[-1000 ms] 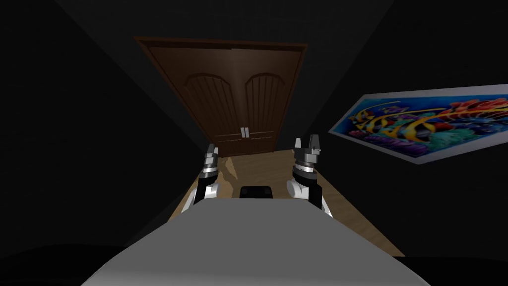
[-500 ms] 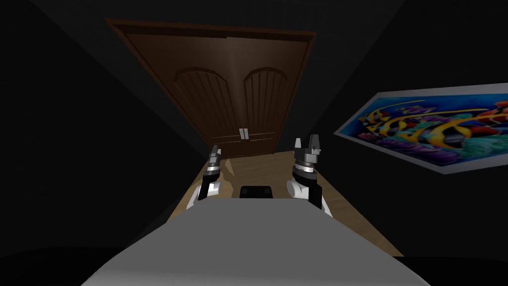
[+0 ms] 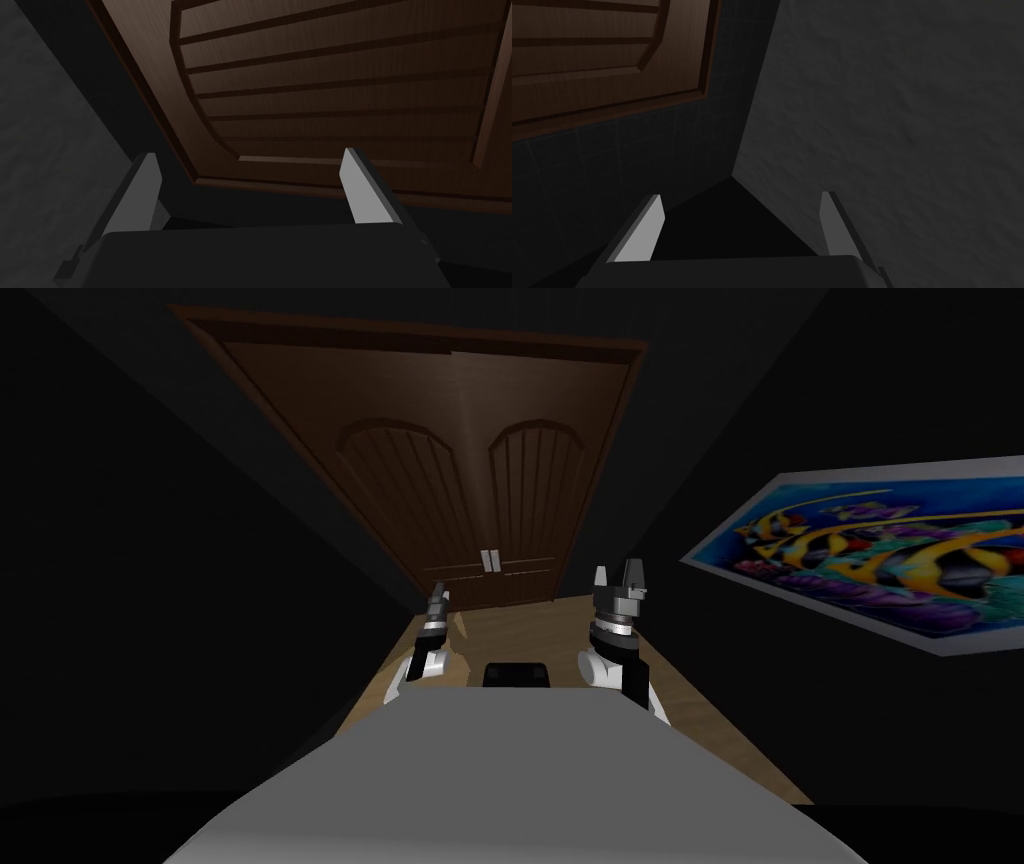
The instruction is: Pull the door open
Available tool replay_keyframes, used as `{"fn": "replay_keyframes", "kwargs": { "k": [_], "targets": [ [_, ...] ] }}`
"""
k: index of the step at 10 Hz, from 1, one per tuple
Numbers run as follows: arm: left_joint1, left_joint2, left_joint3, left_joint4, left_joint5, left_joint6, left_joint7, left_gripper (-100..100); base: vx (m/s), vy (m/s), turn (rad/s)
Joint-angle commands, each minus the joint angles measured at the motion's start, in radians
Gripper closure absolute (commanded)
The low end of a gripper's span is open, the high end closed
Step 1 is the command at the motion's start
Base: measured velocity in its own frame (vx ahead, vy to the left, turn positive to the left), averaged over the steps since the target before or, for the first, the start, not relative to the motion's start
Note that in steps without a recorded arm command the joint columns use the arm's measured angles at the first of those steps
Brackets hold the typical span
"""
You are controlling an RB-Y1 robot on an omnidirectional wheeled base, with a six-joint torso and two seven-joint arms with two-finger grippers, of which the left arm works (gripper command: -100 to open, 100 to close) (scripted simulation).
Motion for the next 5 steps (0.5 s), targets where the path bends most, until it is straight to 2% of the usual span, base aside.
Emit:
{"fn": "replay_keyframes", "kwargs": {
  "k": [1, 3, 5],
  "targets": [
    [-0.017, 0.002, 0.003, 0.031, 0.006, 0.009, 0.005, -100, 0.106, -0.008, -0.006],
    [-0.044, 0.005, 0.008, 0.082, 0.017, 0.024, 0.015, -100, 0.11, -0.003, -0.007],
    [-0.072, 0.007, 0.013, 0.134, 0.028, 0.038, 0.024, -100, 0.172, 0.006, -0.014]
  ]
}}
